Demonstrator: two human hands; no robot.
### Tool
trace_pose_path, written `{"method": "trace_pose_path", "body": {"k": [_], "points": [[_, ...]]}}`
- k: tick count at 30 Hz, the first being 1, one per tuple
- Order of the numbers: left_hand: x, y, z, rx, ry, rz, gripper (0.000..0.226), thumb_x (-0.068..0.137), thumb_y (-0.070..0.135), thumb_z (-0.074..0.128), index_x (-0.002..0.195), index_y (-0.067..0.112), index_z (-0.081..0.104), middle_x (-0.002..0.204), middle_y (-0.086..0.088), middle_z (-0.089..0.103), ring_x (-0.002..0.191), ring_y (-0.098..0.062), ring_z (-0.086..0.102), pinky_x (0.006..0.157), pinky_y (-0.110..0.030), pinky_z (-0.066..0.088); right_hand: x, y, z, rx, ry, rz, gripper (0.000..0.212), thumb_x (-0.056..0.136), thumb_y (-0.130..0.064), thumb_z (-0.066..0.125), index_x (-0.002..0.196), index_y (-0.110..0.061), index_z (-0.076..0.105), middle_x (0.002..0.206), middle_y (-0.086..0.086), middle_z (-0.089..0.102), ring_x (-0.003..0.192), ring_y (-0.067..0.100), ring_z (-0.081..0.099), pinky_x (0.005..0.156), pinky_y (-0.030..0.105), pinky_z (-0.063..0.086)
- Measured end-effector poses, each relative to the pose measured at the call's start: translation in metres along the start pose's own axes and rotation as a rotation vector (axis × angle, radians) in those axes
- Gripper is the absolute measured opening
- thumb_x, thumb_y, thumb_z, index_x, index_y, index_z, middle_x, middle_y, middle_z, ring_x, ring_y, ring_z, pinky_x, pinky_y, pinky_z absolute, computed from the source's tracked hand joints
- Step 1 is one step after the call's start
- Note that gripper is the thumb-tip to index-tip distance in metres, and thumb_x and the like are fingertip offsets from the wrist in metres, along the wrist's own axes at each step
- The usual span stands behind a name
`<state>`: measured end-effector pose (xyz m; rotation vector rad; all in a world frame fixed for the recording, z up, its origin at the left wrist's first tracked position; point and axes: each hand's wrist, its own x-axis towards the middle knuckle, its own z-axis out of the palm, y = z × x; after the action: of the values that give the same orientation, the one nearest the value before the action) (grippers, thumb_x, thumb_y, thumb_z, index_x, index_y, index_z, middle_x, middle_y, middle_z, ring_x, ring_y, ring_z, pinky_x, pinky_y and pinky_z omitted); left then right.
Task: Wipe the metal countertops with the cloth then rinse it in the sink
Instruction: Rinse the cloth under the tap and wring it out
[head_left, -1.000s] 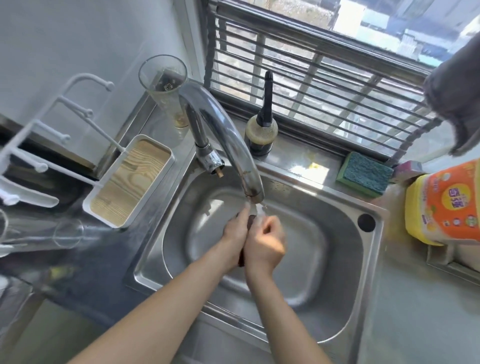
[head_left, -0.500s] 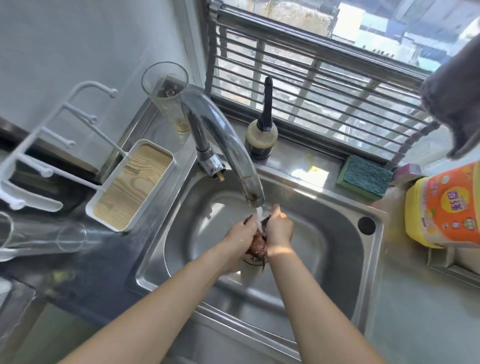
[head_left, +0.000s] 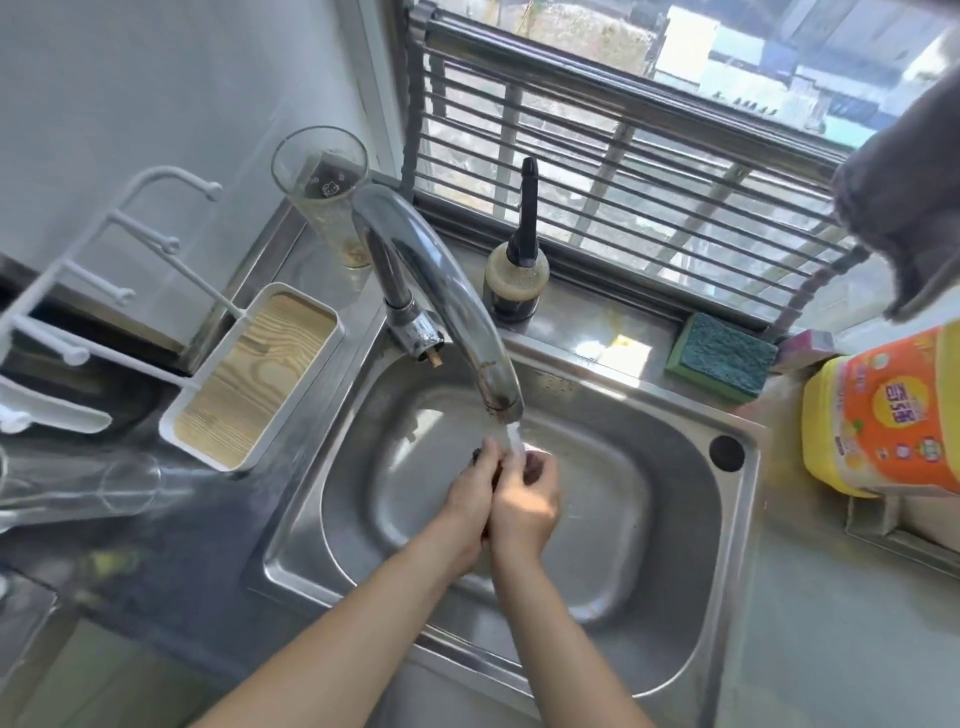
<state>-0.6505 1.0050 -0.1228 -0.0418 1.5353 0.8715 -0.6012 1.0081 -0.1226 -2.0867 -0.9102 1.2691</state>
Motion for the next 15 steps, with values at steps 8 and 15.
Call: {"method": "trace_pose_path", "body": {"k": [8, 15], "points": [[0.001, 0.015, -0.012, 0.139, -0.030, 0.101, 0.031, 0.100, 0.040, 0.057, 0.084, 0.016, 0.068, 0.085, -0.005, 0.074, 0.079, -0.020, 0.069, 0.081, -0.034, 0.056, 0.062, -0.029, -0.018, 0.175, -0.435, 0.579, 0.031, 0.099, -0.024, 0.046, 0.087, -0.006, 0.069, 0.080, 0.014, 0.073, 0.076, 0.029, 0.068, 0.065, 0.034, 0.058], [0.023, 0.022, -0.022, 0.187, 0.170, 0.085, 0.068, 0.067, 0.072, 0.049, 0.102, 0.019, 0.074, 0.104, -0.008, 0.077, 0.101, -0.031, 0.071, 0.095, -0.048, 0.057, -0.018, -0.018, -0.009, -0.040, -0.185, -0.004, 0.029, 0.084, -0.052, 0.055, 0.085, -0.024, 0.055, 0.085, 0.001, 0.067, 0.090, 0.028, 0.064, 0.088, 0.044, 0.053]]}}
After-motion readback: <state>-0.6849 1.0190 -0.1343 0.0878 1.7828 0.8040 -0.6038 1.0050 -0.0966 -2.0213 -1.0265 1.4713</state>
